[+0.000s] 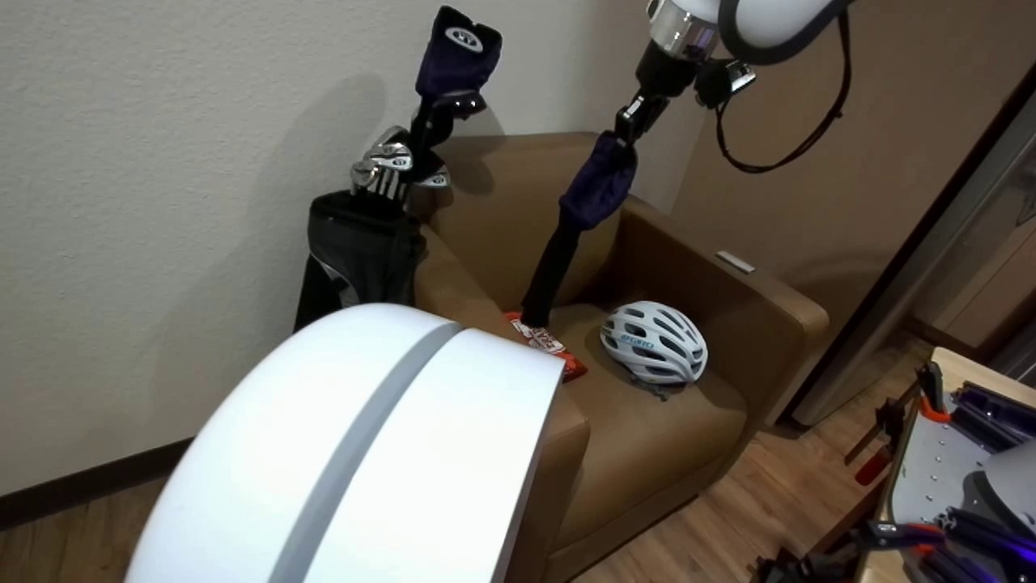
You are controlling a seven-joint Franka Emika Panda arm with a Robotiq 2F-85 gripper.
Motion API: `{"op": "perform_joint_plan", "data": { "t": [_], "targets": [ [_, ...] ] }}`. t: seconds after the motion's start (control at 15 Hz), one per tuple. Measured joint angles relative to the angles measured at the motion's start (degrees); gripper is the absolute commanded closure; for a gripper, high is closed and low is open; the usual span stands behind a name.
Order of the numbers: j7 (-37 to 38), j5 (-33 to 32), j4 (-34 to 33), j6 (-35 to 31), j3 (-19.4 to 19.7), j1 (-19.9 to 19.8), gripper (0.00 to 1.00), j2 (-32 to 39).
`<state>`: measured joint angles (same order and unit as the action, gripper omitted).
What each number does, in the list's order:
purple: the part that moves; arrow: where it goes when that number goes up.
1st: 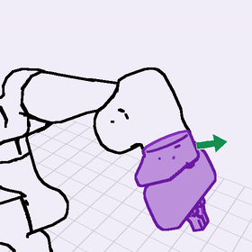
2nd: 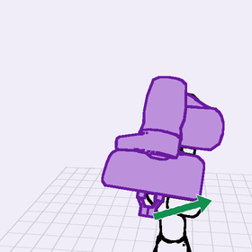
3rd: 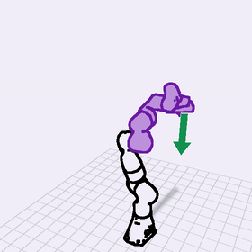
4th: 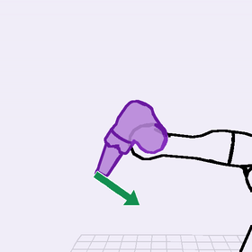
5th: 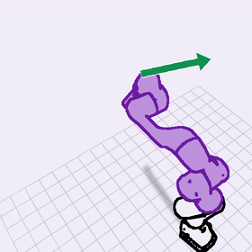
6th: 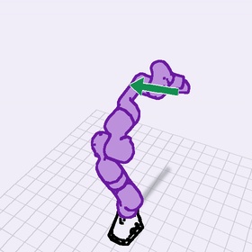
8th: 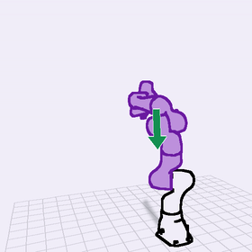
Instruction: Remove the cover from the golf club and put it on the sofa
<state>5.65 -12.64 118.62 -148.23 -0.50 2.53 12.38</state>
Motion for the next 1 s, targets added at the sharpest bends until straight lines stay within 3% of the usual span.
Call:
{"op": "perform_joint_plan", "data": {
  "t": [0.2, 0.4, 0.8, 1.0],
  "targets": [
    [-9.1, 7.7, -3.8, 6.2, -2.6, -0.1, 0.93, 4.2],
    [-15.8, 11.5, -7.5, 14.5, -4.2, -0.2, 0.93, 7.2],
    [-18.9, 9.3, -17.0, 32.2, -2.5, -0.3, 0.93, 14.8],
    [-20.1, 5.9, -21.7, 33.4, -1.9, -0.3, 0.93, 19.1]
  ]
}}
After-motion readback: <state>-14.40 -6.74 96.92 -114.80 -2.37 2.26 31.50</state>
